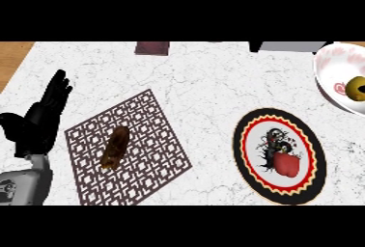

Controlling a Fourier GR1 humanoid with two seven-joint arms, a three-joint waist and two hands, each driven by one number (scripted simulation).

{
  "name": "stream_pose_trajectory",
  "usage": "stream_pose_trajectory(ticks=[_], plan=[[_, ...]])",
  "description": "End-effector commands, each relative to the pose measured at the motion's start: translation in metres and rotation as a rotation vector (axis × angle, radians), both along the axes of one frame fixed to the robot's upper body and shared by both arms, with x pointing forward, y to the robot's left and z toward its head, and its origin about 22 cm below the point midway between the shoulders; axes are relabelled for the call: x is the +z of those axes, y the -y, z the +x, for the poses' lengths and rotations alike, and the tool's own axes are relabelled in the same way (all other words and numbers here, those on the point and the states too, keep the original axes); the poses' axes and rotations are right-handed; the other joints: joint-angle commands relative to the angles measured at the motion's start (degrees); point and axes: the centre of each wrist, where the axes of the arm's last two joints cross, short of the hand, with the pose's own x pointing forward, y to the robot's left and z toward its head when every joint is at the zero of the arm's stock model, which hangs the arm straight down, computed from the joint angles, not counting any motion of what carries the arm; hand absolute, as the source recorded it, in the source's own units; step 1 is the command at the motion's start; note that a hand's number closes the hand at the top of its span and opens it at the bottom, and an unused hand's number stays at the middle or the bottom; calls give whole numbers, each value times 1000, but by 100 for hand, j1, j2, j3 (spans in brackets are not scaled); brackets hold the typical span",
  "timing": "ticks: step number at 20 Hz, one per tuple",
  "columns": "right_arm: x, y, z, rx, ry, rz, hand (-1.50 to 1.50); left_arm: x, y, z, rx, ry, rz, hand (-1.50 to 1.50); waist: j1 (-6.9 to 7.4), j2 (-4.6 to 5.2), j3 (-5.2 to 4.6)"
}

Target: Pick the lemon from the plate and place it in the bowl

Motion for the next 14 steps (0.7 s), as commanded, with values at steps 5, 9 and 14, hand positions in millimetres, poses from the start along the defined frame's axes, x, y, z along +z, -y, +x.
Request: stream_pose_trajectory(ticks=[5, 9, 14], plan=[[12, 14, -7, 11, 414, 190, -150, -5, -5, -4, 28, -12, 0, 0, -94, -61, 19], [12, 22, -14, -42, 715, 256, -150, -16, -11, -7, 37, -43, -15, 0, -273, -115, 11], [6, 76, -65, -32, 815, 355, -150, -8, -6, -2, 35, -17, -17, 0, -290, -108, -10]])
